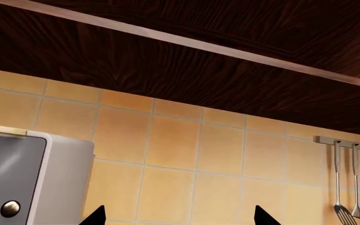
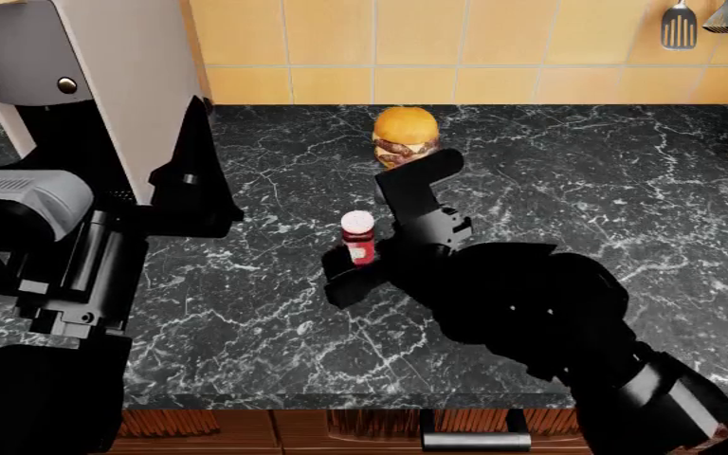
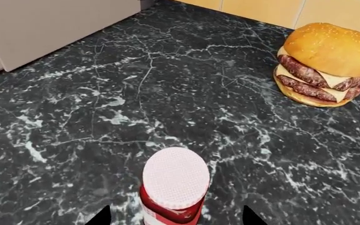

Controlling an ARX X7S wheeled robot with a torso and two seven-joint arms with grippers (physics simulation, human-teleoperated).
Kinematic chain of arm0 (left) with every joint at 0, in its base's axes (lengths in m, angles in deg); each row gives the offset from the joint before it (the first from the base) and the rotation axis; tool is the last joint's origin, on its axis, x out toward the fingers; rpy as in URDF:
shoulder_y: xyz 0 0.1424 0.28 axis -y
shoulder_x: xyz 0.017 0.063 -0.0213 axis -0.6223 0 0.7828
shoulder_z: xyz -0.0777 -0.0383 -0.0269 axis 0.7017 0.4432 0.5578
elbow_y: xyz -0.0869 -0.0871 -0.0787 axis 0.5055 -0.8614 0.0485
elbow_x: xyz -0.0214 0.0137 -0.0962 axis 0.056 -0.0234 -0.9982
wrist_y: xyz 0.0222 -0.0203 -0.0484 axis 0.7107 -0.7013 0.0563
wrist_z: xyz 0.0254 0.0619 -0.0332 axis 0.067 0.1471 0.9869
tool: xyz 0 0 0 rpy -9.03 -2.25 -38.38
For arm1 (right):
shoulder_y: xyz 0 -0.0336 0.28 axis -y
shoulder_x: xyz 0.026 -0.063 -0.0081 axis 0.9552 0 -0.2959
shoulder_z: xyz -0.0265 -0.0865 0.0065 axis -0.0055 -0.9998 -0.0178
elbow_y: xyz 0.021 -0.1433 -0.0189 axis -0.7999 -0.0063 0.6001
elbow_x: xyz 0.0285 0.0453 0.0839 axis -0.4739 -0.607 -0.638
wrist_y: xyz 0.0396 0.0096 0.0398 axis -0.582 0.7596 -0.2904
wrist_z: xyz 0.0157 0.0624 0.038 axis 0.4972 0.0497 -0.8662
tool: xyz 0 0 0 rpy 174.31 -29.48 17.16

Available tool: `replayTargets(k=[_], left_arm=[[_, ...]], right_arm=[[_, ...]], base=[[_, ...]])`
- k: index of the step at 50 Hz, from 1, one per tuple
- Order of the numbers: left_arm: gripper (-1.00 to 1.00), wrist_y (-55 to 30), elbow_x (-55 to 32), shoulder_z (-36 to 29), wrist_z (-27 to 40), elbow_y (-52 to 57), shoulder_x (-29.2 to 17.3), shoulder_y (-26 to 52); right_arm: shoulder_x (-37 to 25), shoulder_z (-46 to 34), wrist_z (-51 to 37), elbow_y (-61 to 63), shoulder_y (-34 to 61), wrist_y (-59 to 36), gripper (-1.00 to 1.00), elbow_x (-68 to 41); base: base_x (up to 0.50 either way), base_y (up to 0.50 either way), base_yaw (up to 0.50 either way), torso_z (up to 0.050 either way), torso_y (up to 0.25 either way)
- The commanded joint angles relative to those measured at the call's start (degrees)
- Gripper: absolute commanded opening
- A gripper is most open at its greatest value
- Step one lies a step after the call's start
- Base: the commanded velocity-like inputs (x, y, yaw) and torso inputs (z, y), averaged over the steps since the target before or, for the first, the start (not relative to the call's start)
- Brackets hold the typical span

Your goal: Pick the jam and jam from the counter and place them in the cabinets closest to them.

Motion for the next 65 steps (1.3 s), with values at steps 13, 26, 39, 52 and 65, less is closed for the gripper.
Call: replayTargets(k=[13, 26, 39, 52, 65], left_arm=[[1.0, 0.54, -0.64, -0.32, 0.36, -0.12, -0.54, -0.01], [1.0, 0.47, -1.2, -0.31, 0.87, 0.27, -0.89, 0.02], [1.0, 0.78, -1.35, -0.6, 1.06, 0.17, -1.14, -0.06], [1.0, 1.07, -1.65, -0.77, 1.19, 0.12, -1.41, -0.07], [1.0, 1.21, -1.86, -1.0, 1.49, 0.06, -1.67, 0.01]], right_arm=[[4.36, -3.85, 5.16, -10.64, 1.02, 3.91, 1.0, 4.57], [5.9, -5.01, 6.93, -14.52, 1.39, 5.49, 1.0, 5.88], [5.66, -4.29, 6.01, -14.34, 1.41, 6.01, -1.0, 5.55], [4.35, -3.88, 5.0, -12.25, 0.73, 5.52, -1.0, 4.69], [0.35, 0.57, 0.92, -4.73, 1.21, 5.07, -1.0, 1.52]], base=[[0.0, 0.0, 0.0, 0.0, 0.0], [0.0, 0.0, 0.0, 0.0, 0.0], [0.0, 0.0, 0.0, 0.0, 0.0], [0.0, 0.0, 0.0, 0.0, 0.0], [0.0, 0.0, 0.0, 0.0, 0.001]])
